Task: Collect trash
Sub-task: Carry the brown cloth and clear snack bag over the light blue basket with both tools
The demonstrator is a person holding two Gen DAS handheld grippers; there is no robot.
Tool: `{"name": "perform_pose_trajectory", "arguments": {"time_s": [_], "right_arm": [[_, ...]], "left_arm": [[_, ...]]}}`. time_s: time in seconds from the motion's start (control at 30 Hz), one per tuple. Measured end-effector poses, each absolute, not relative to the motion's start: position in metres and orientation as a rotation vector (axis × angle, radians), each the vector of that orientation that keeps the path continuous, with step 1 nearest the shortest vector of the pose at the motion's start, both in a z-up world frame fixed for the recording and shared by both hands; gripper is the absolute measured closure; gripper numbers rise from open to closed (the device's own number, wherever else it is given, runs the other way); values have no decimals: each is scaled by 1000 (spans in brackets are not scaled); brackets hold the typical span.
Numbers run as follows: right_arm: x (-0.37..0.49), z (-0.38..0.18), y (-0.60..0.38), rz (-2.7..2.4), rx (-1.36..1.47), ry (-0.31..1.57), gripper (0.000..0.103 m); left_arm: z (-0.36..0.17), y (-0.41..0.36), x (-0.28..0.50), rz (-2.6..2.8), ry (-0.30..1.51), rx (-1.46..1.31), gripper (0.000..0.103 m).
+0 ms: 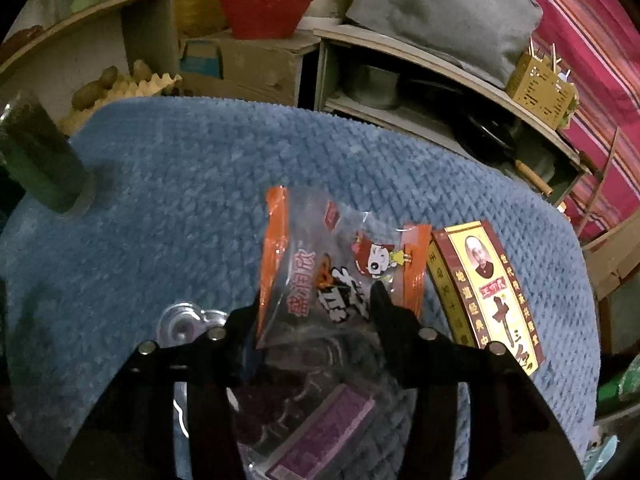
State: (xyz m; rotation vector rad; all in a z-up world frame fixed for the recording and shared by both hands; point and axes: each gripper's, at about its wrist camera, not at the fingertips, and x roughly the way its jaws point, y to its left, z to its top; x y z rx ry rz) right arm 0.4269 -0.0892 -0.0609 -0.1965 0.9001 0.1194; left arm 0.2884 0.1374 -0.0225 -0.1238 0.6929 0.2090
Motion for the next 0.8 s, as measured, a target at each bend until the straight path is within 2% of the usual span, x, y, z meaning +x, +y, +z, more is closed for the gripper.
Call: {"name": "perform_pose_trajectory", "arguments": {"time_s": [0.37, 0.6, 0.8], "right_arm": [[382, -31, -111, 140, -173, 809, 55], [314, 2, -161, 122, -105, 731, 55], [248, -1, -214, 55, -71, 719, 55]], "left_arm": [[-15, 129, 277, 190, 680, -111, 66], [-6, 106, 261, 152, 662, -67, 66], [-5, 71, 251, 66, 668, -54, 66]]}}
